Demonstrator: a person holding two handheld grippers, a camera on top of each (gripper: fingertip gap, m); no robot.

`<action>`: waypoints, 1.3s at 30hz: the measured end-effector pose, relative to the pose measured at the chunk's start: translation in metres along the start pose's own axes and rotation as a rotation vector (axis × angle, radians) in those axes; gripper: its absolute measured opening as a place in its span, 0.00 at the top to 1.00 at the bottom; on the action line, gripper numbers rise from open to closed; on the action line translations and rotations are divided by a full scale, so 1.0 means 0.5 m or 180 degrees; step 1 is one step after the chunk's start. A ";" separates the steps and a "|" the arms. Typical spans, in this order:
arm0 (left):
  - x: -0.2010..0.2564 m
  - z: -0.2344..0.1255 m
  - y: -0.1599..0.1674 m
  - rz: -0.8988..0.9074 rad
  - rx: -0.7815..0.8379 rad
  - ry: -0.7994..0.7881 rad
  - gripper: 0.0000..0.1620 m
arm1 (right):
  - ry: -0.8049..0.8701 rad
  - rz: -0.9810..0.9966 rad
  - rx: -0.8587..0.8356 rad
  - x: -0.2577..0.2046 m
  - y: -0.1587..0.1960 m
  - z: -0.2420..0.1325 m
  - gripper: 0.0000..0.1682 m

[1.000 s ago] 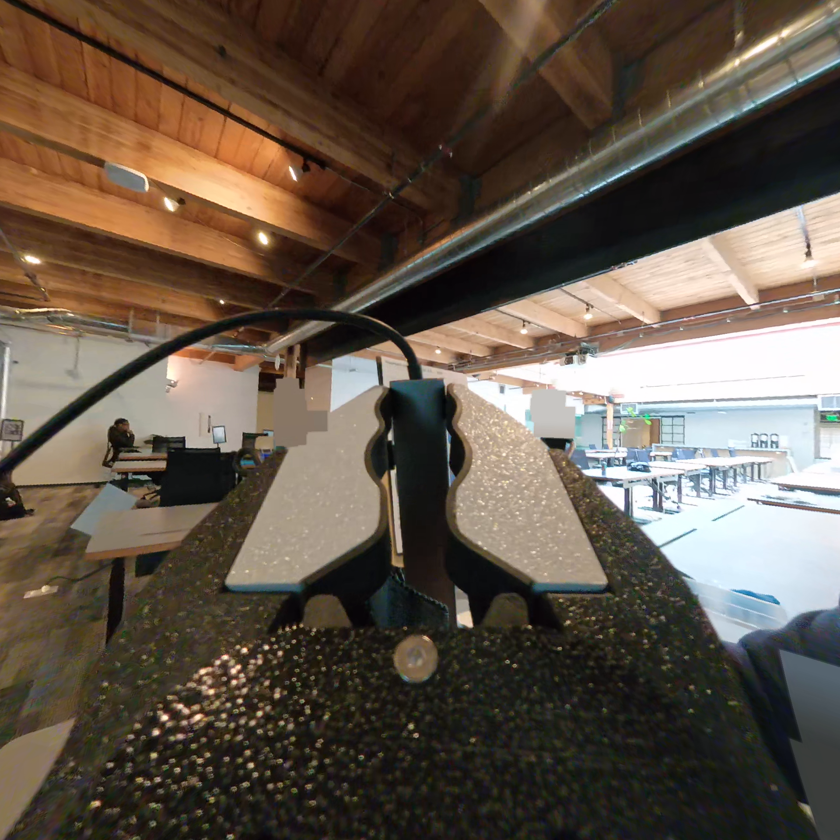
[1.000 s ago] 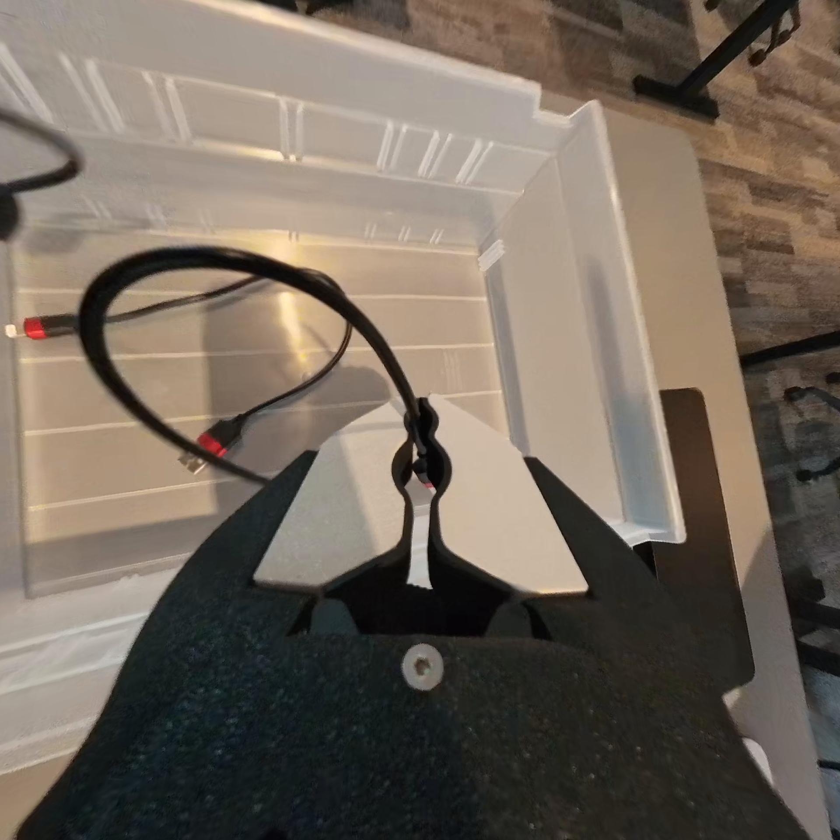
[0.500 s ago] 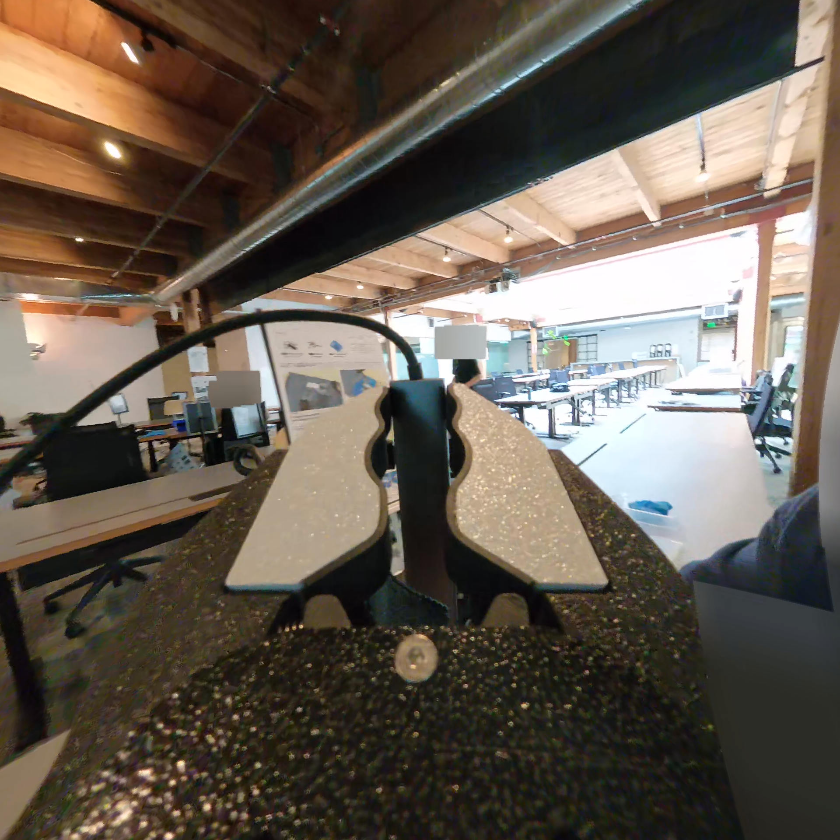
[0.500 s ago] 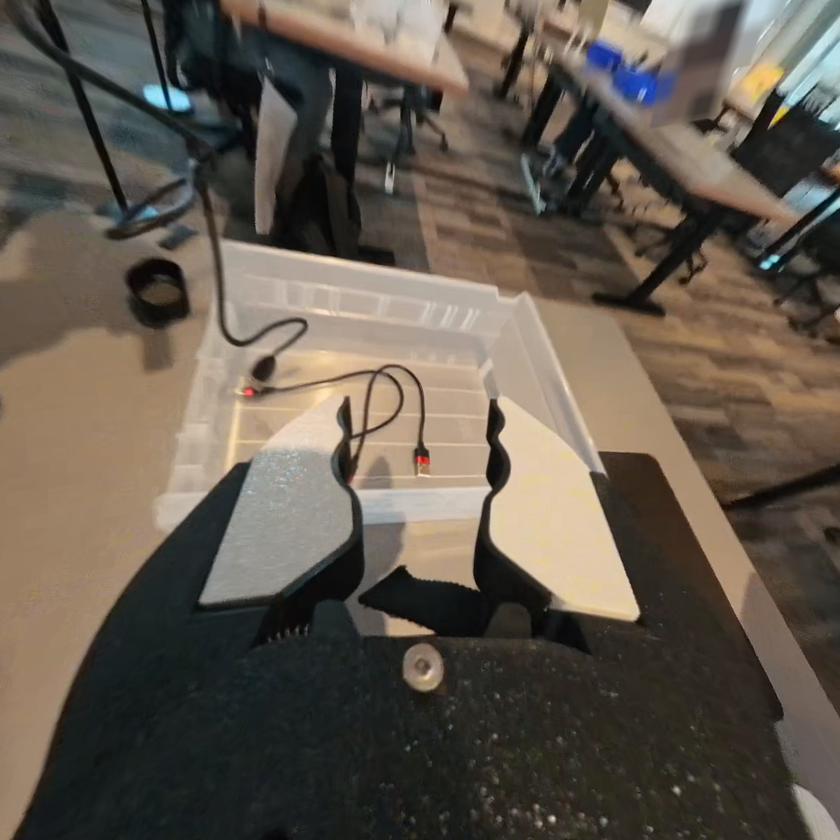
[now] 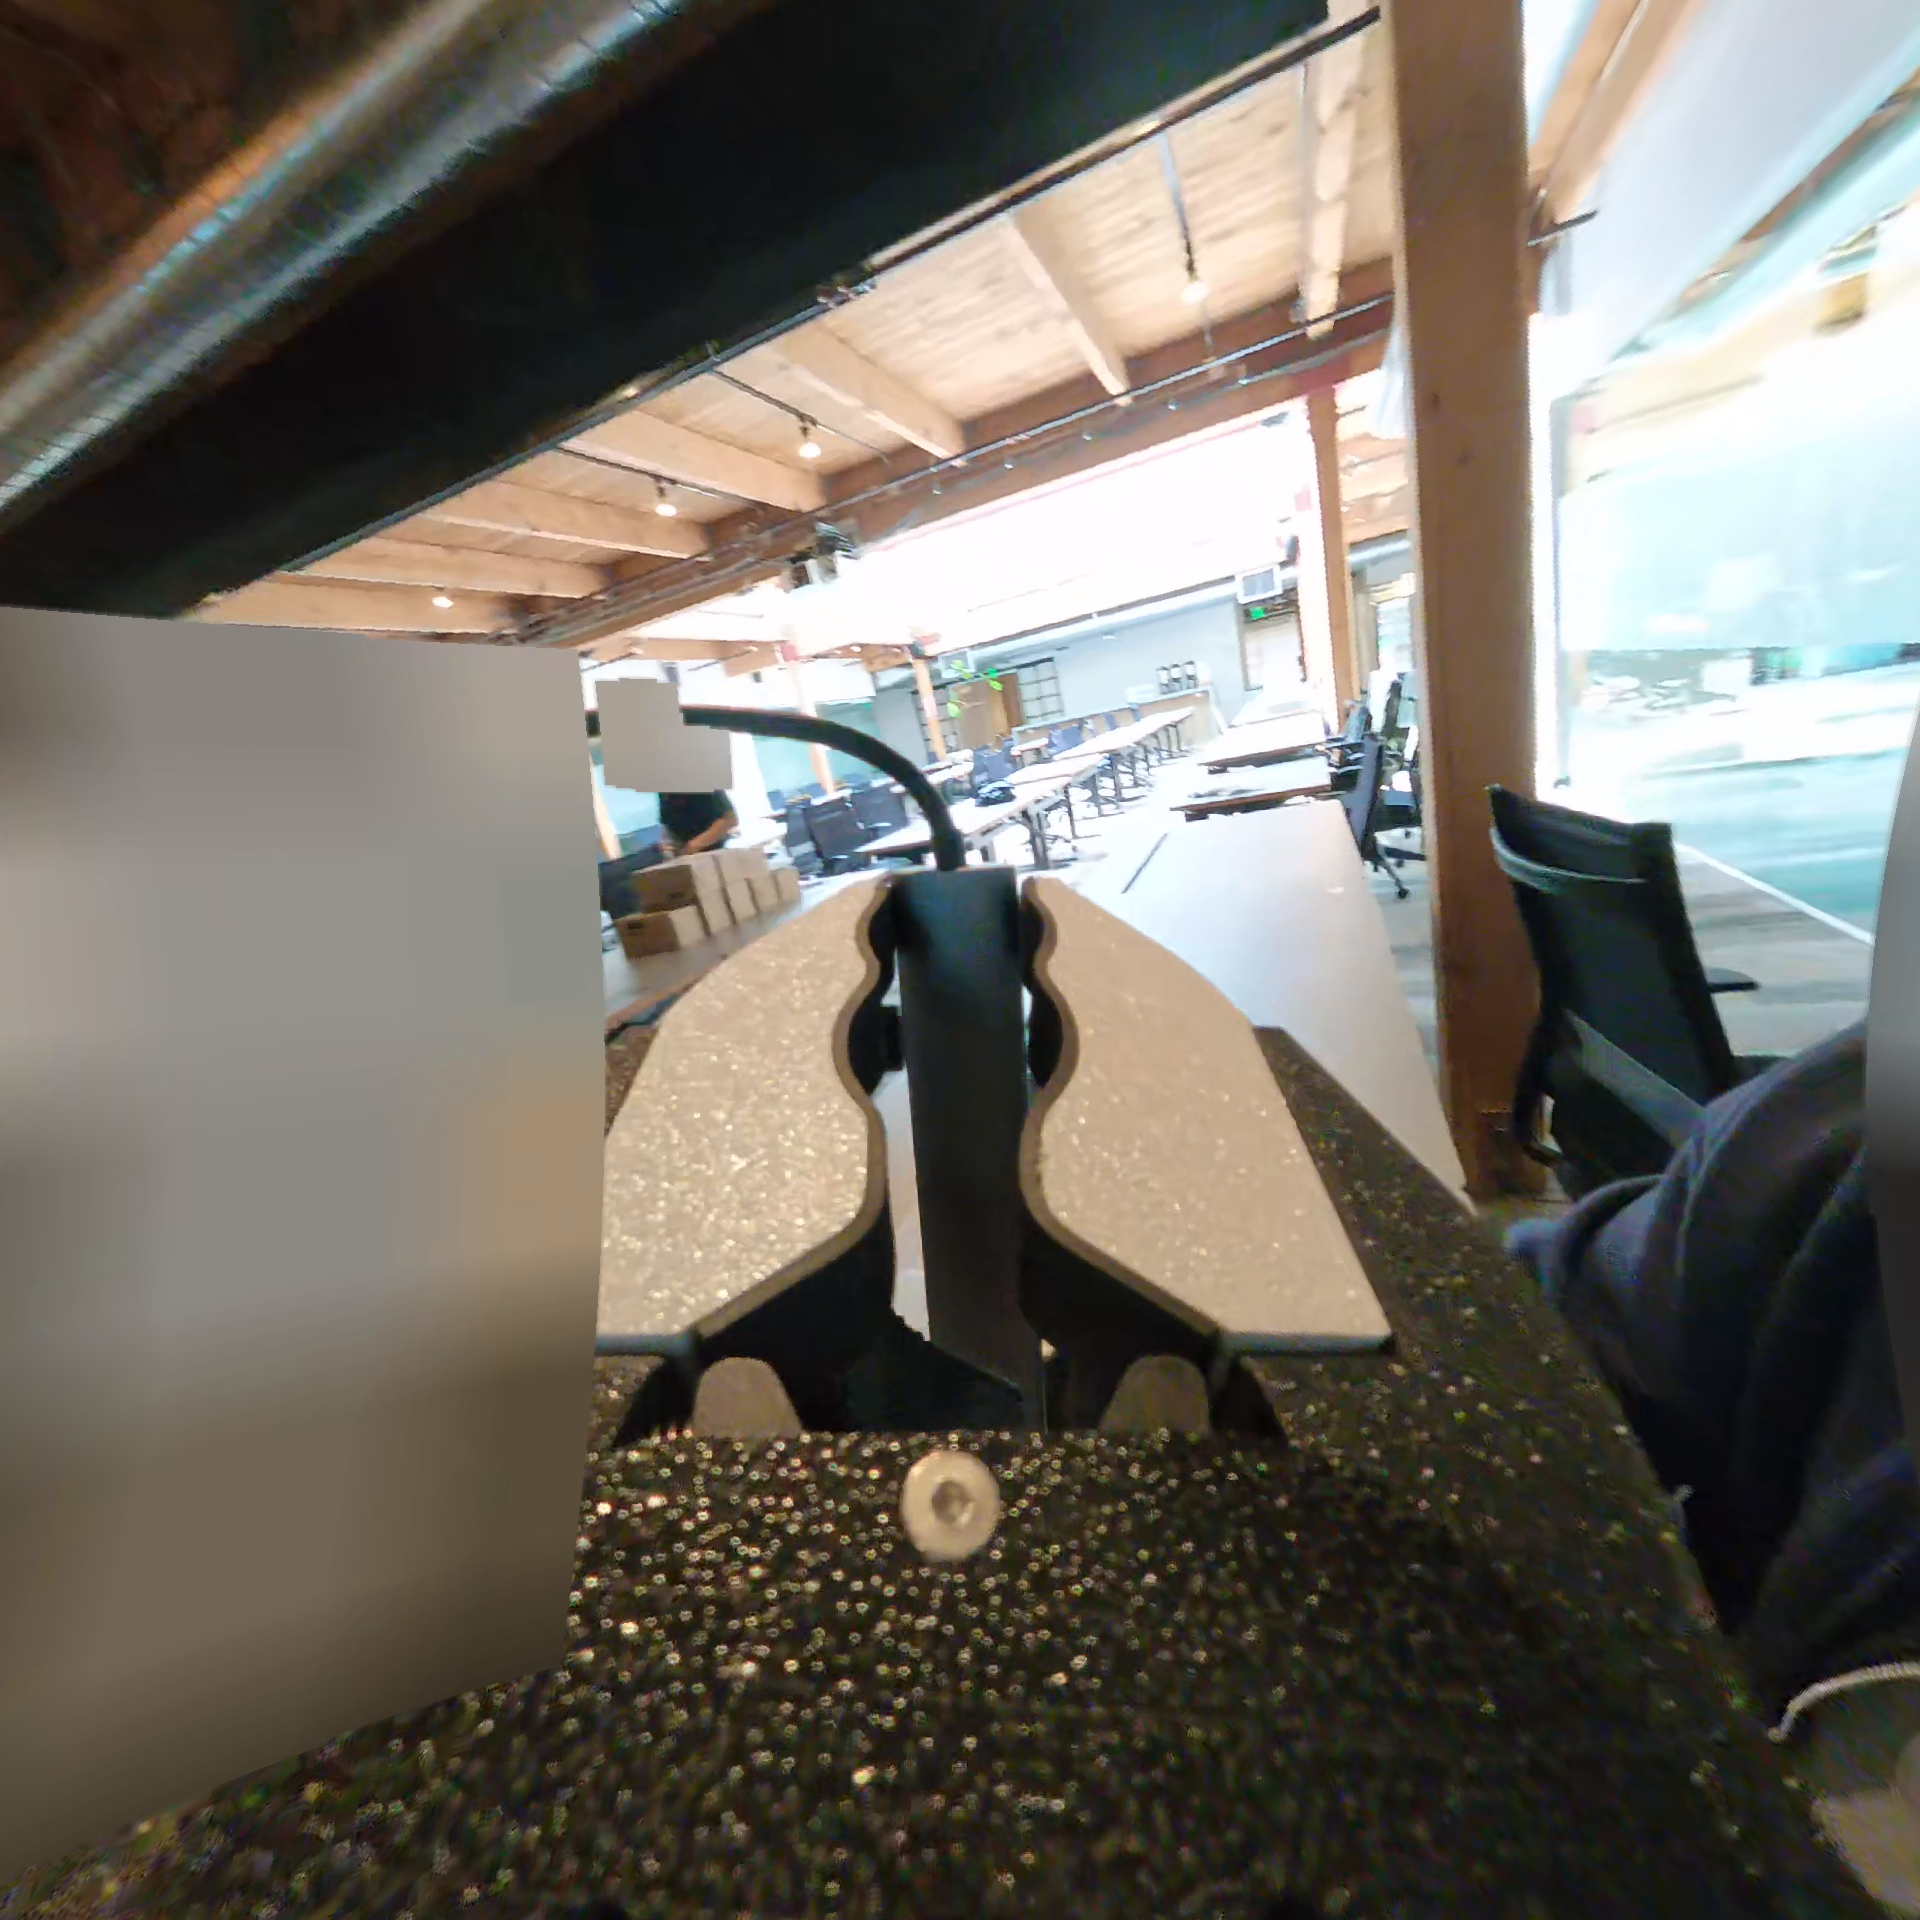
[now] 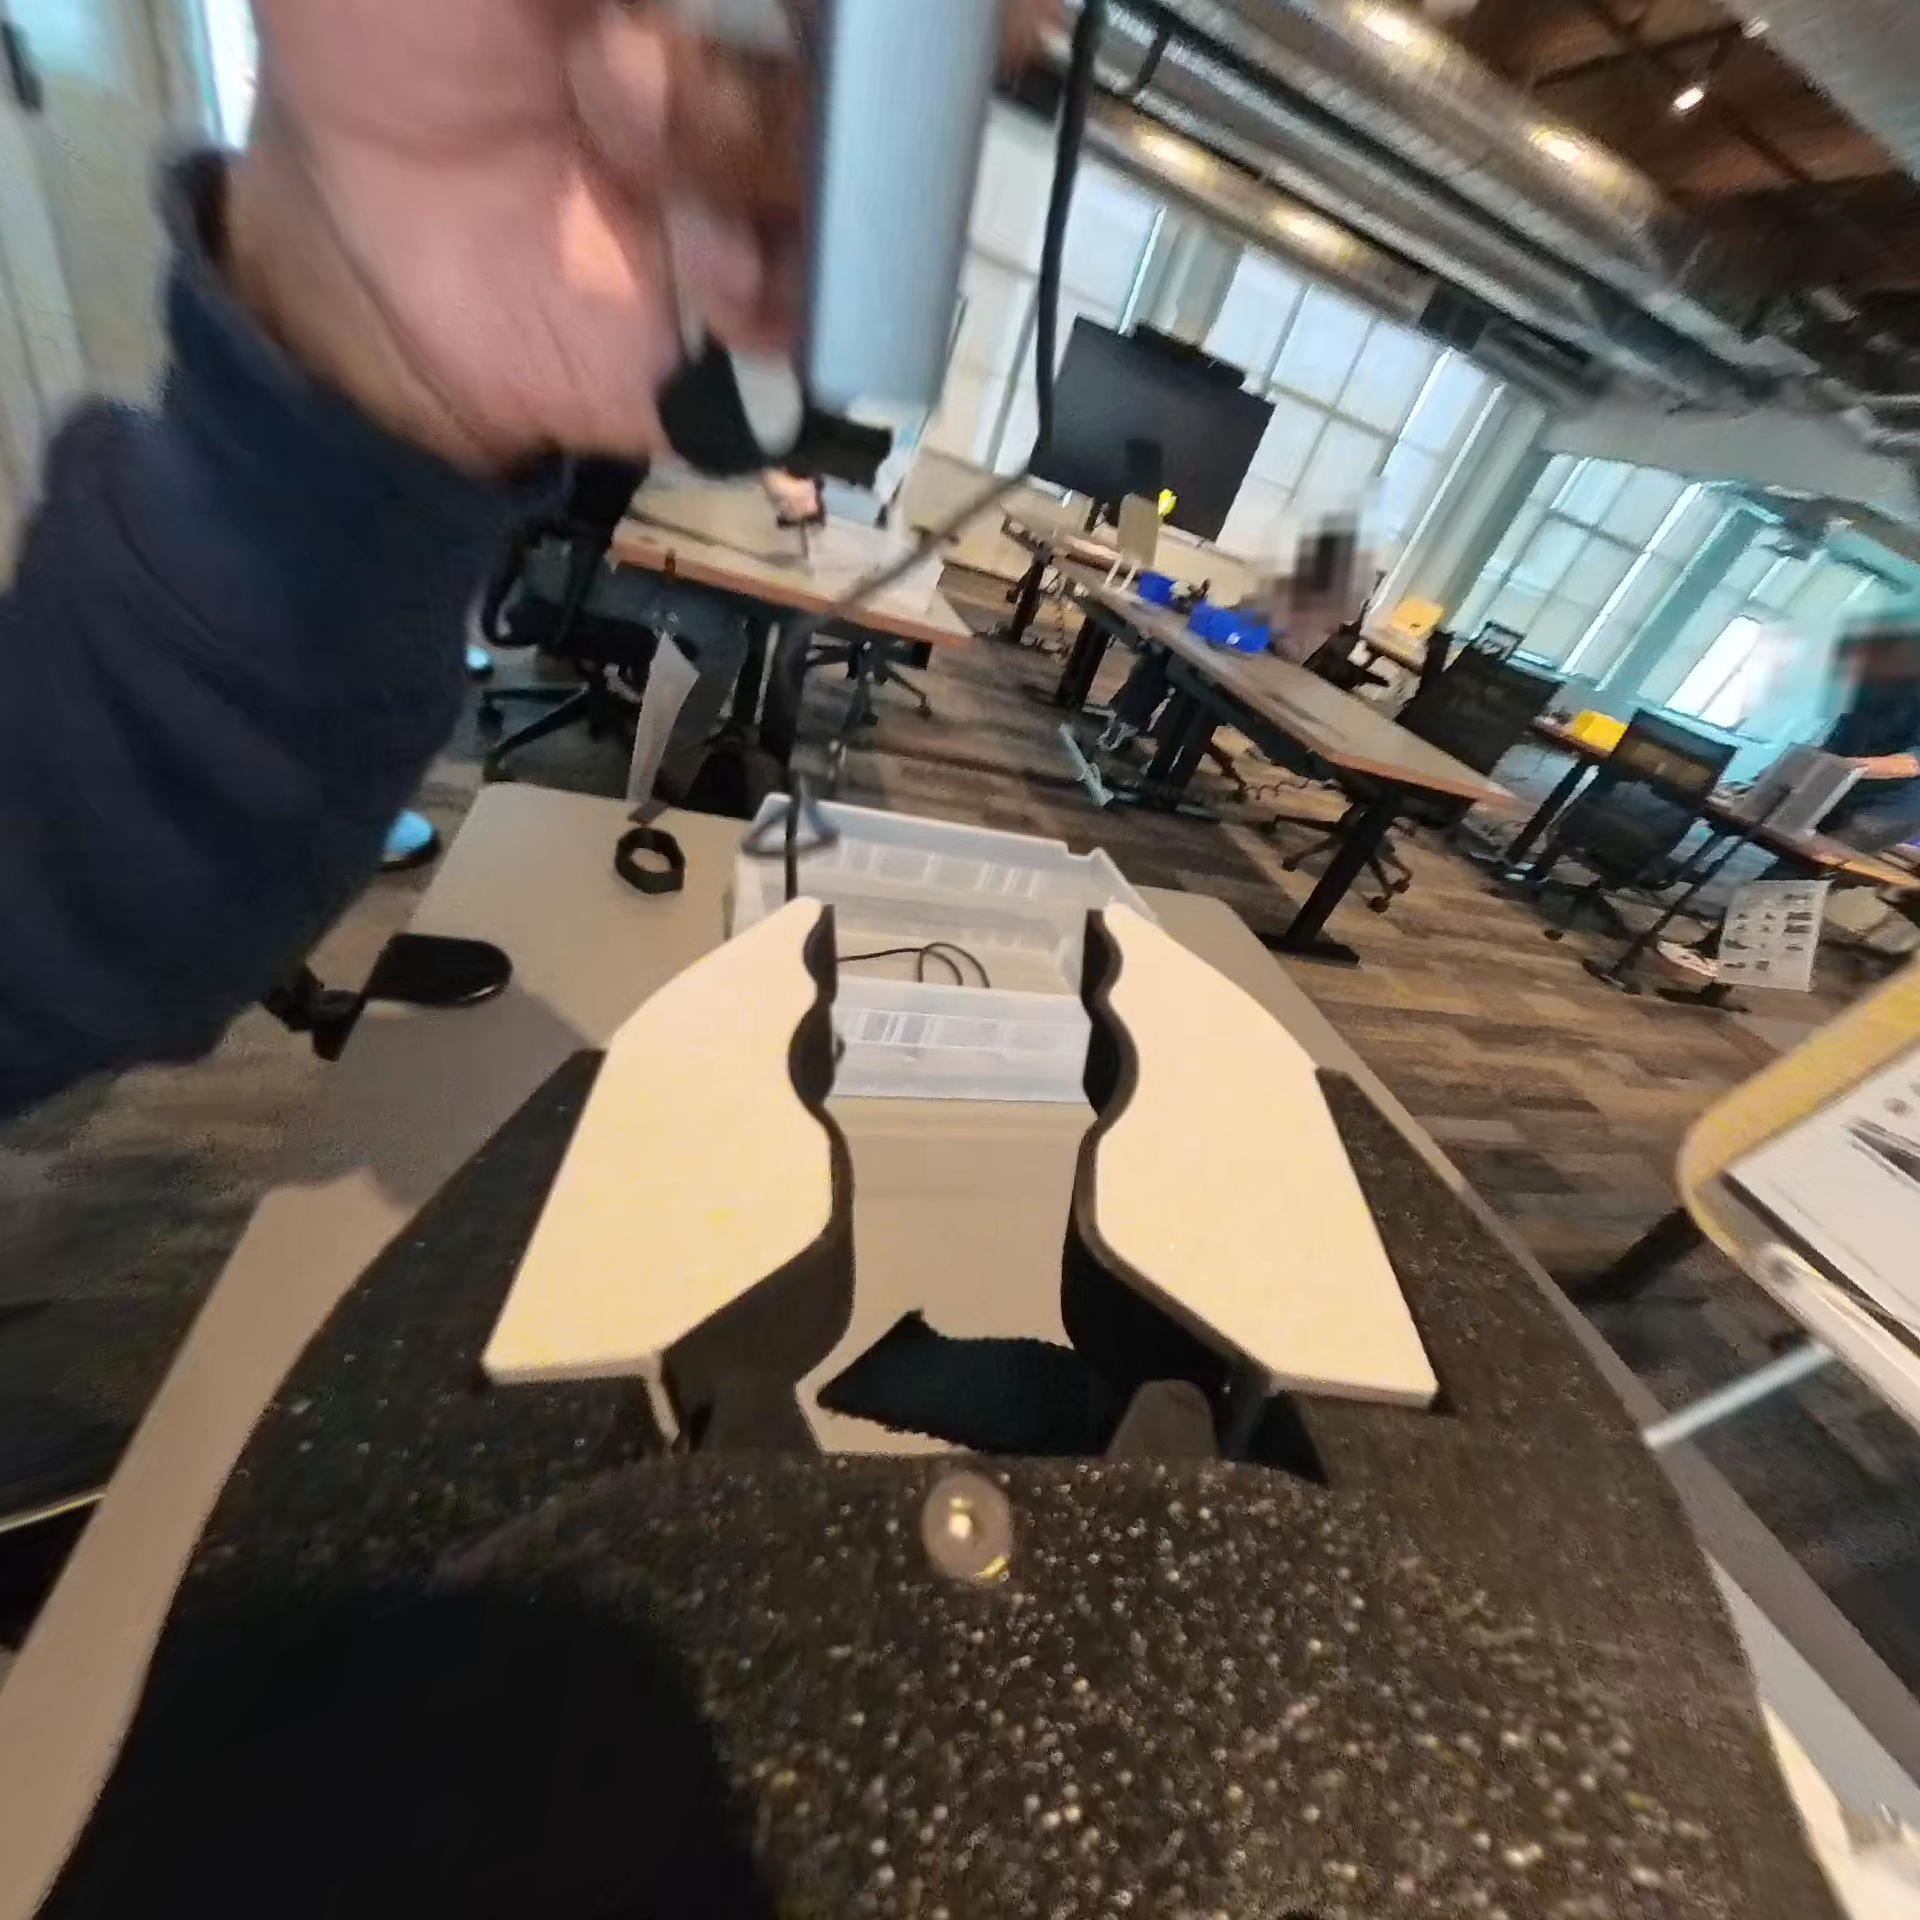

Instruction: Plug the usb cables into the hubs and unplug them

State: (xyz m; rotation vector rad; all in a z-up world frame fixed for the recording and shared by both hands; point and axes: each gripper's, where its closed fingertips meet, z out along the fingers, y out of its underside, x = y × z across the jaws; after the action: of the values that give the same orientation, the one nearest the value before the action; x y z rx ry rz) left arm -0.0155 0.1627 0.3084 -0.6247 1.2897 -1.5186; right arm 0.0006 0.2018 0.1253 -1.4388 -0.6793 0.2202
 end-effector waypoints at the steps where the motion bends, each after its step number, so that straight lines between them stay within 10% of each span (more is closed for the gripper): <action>1: 0.013 0.026 0.024 -0.0044 -0.0011 0.0052 0.87 | 0.0073 0.0026 0.0069 -0.001 -0.010 -0.035 0.75; 17: 0.162 0.237 0.367 -0.0793 -0.0169 0.0469 0.86 | 0.1615 0.0003 -0.0615 0.012 0.123 -0.317 0.76; 39: 0.052 0.186 0.606 -0.1429 -0.0691 0.0735 0.83 | 0.0832 0.1674 -0.0144 0.070 0.327 -0.238 0.91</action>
State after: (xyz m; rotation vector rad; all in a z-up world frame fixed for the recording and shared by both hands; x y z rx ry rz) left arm 0.1632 0.1236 0.0482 -0.9485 1.5780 -1.8696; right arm 0.1358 0.1455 -0.0185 -1.6355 -0.0836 0.4170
